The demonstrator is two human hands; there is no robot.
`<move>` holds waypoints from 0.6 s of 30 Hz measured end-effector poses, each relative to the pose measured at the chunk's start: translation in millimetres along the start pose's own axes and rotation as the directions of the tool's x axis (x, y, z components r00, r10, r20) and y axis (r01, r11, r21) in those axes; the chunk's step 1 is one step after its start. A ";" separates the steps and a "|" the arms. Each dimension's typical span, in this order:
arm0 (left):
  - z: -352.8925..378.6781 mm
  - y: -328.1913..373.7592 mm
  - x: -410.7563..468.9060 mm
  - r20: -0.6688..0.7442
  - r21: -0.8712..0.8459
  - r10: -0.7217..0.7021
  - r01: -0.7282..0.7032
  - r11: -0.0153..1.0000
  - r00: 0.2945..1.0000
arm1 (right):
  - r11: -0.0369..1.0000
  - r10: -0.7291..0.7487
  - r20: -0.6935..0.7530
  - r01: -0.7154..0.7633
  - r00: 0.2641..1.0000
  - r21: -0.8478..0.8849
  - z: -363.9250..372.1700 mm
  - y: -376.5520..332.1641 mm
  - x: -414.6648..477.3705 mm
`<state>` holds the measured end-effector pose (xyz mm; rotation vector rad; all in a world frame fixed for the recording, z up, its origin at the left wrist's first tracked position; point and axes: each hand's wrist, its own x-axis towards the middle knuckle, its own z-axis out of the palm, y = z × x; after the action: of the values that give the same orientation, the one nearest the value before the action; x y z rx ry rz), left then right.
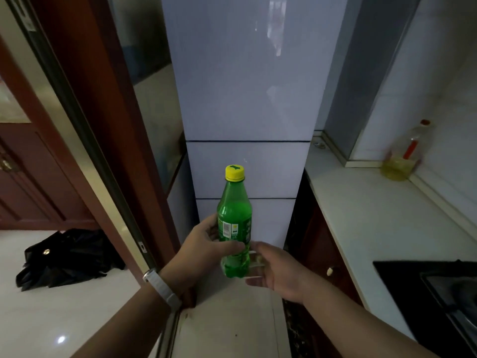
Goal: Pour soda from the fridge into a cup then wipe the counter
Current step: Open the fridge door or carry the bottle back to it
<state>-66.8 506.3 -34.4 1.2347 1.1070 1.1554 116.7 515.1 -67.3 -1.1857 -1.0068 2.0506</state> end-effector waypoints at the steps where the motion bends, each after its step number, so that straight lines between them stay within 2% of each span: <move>1: -9.8 1.2 12.1 0.007 -0.015 -0.004 0.004 1.000 1.000 | 1.000 -0.001 -0.006 0.001 1.000 0.005 4.7 -7.0 11.9; 8: -59.3 10.6 81.4 0.052 -0.036 0.026 -0.024 0.999 0.998 | 0.998 -0.055 -0.020 0.056 0.998 0.022 23.6 -44.7 75.8; 18: -95.4 12.5 140.4 -0.044 -0.018 0.033 -0.034 0.999 0.998 | 0.997 -0.046 0.029 0.048 0.999 -0.054 25.9 -91.6 144.4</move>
<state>-148.0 655.5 -24.0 1.2231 1.1089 1.2205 37.3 667.9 -50.9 -1.1535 -1.1004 2.0195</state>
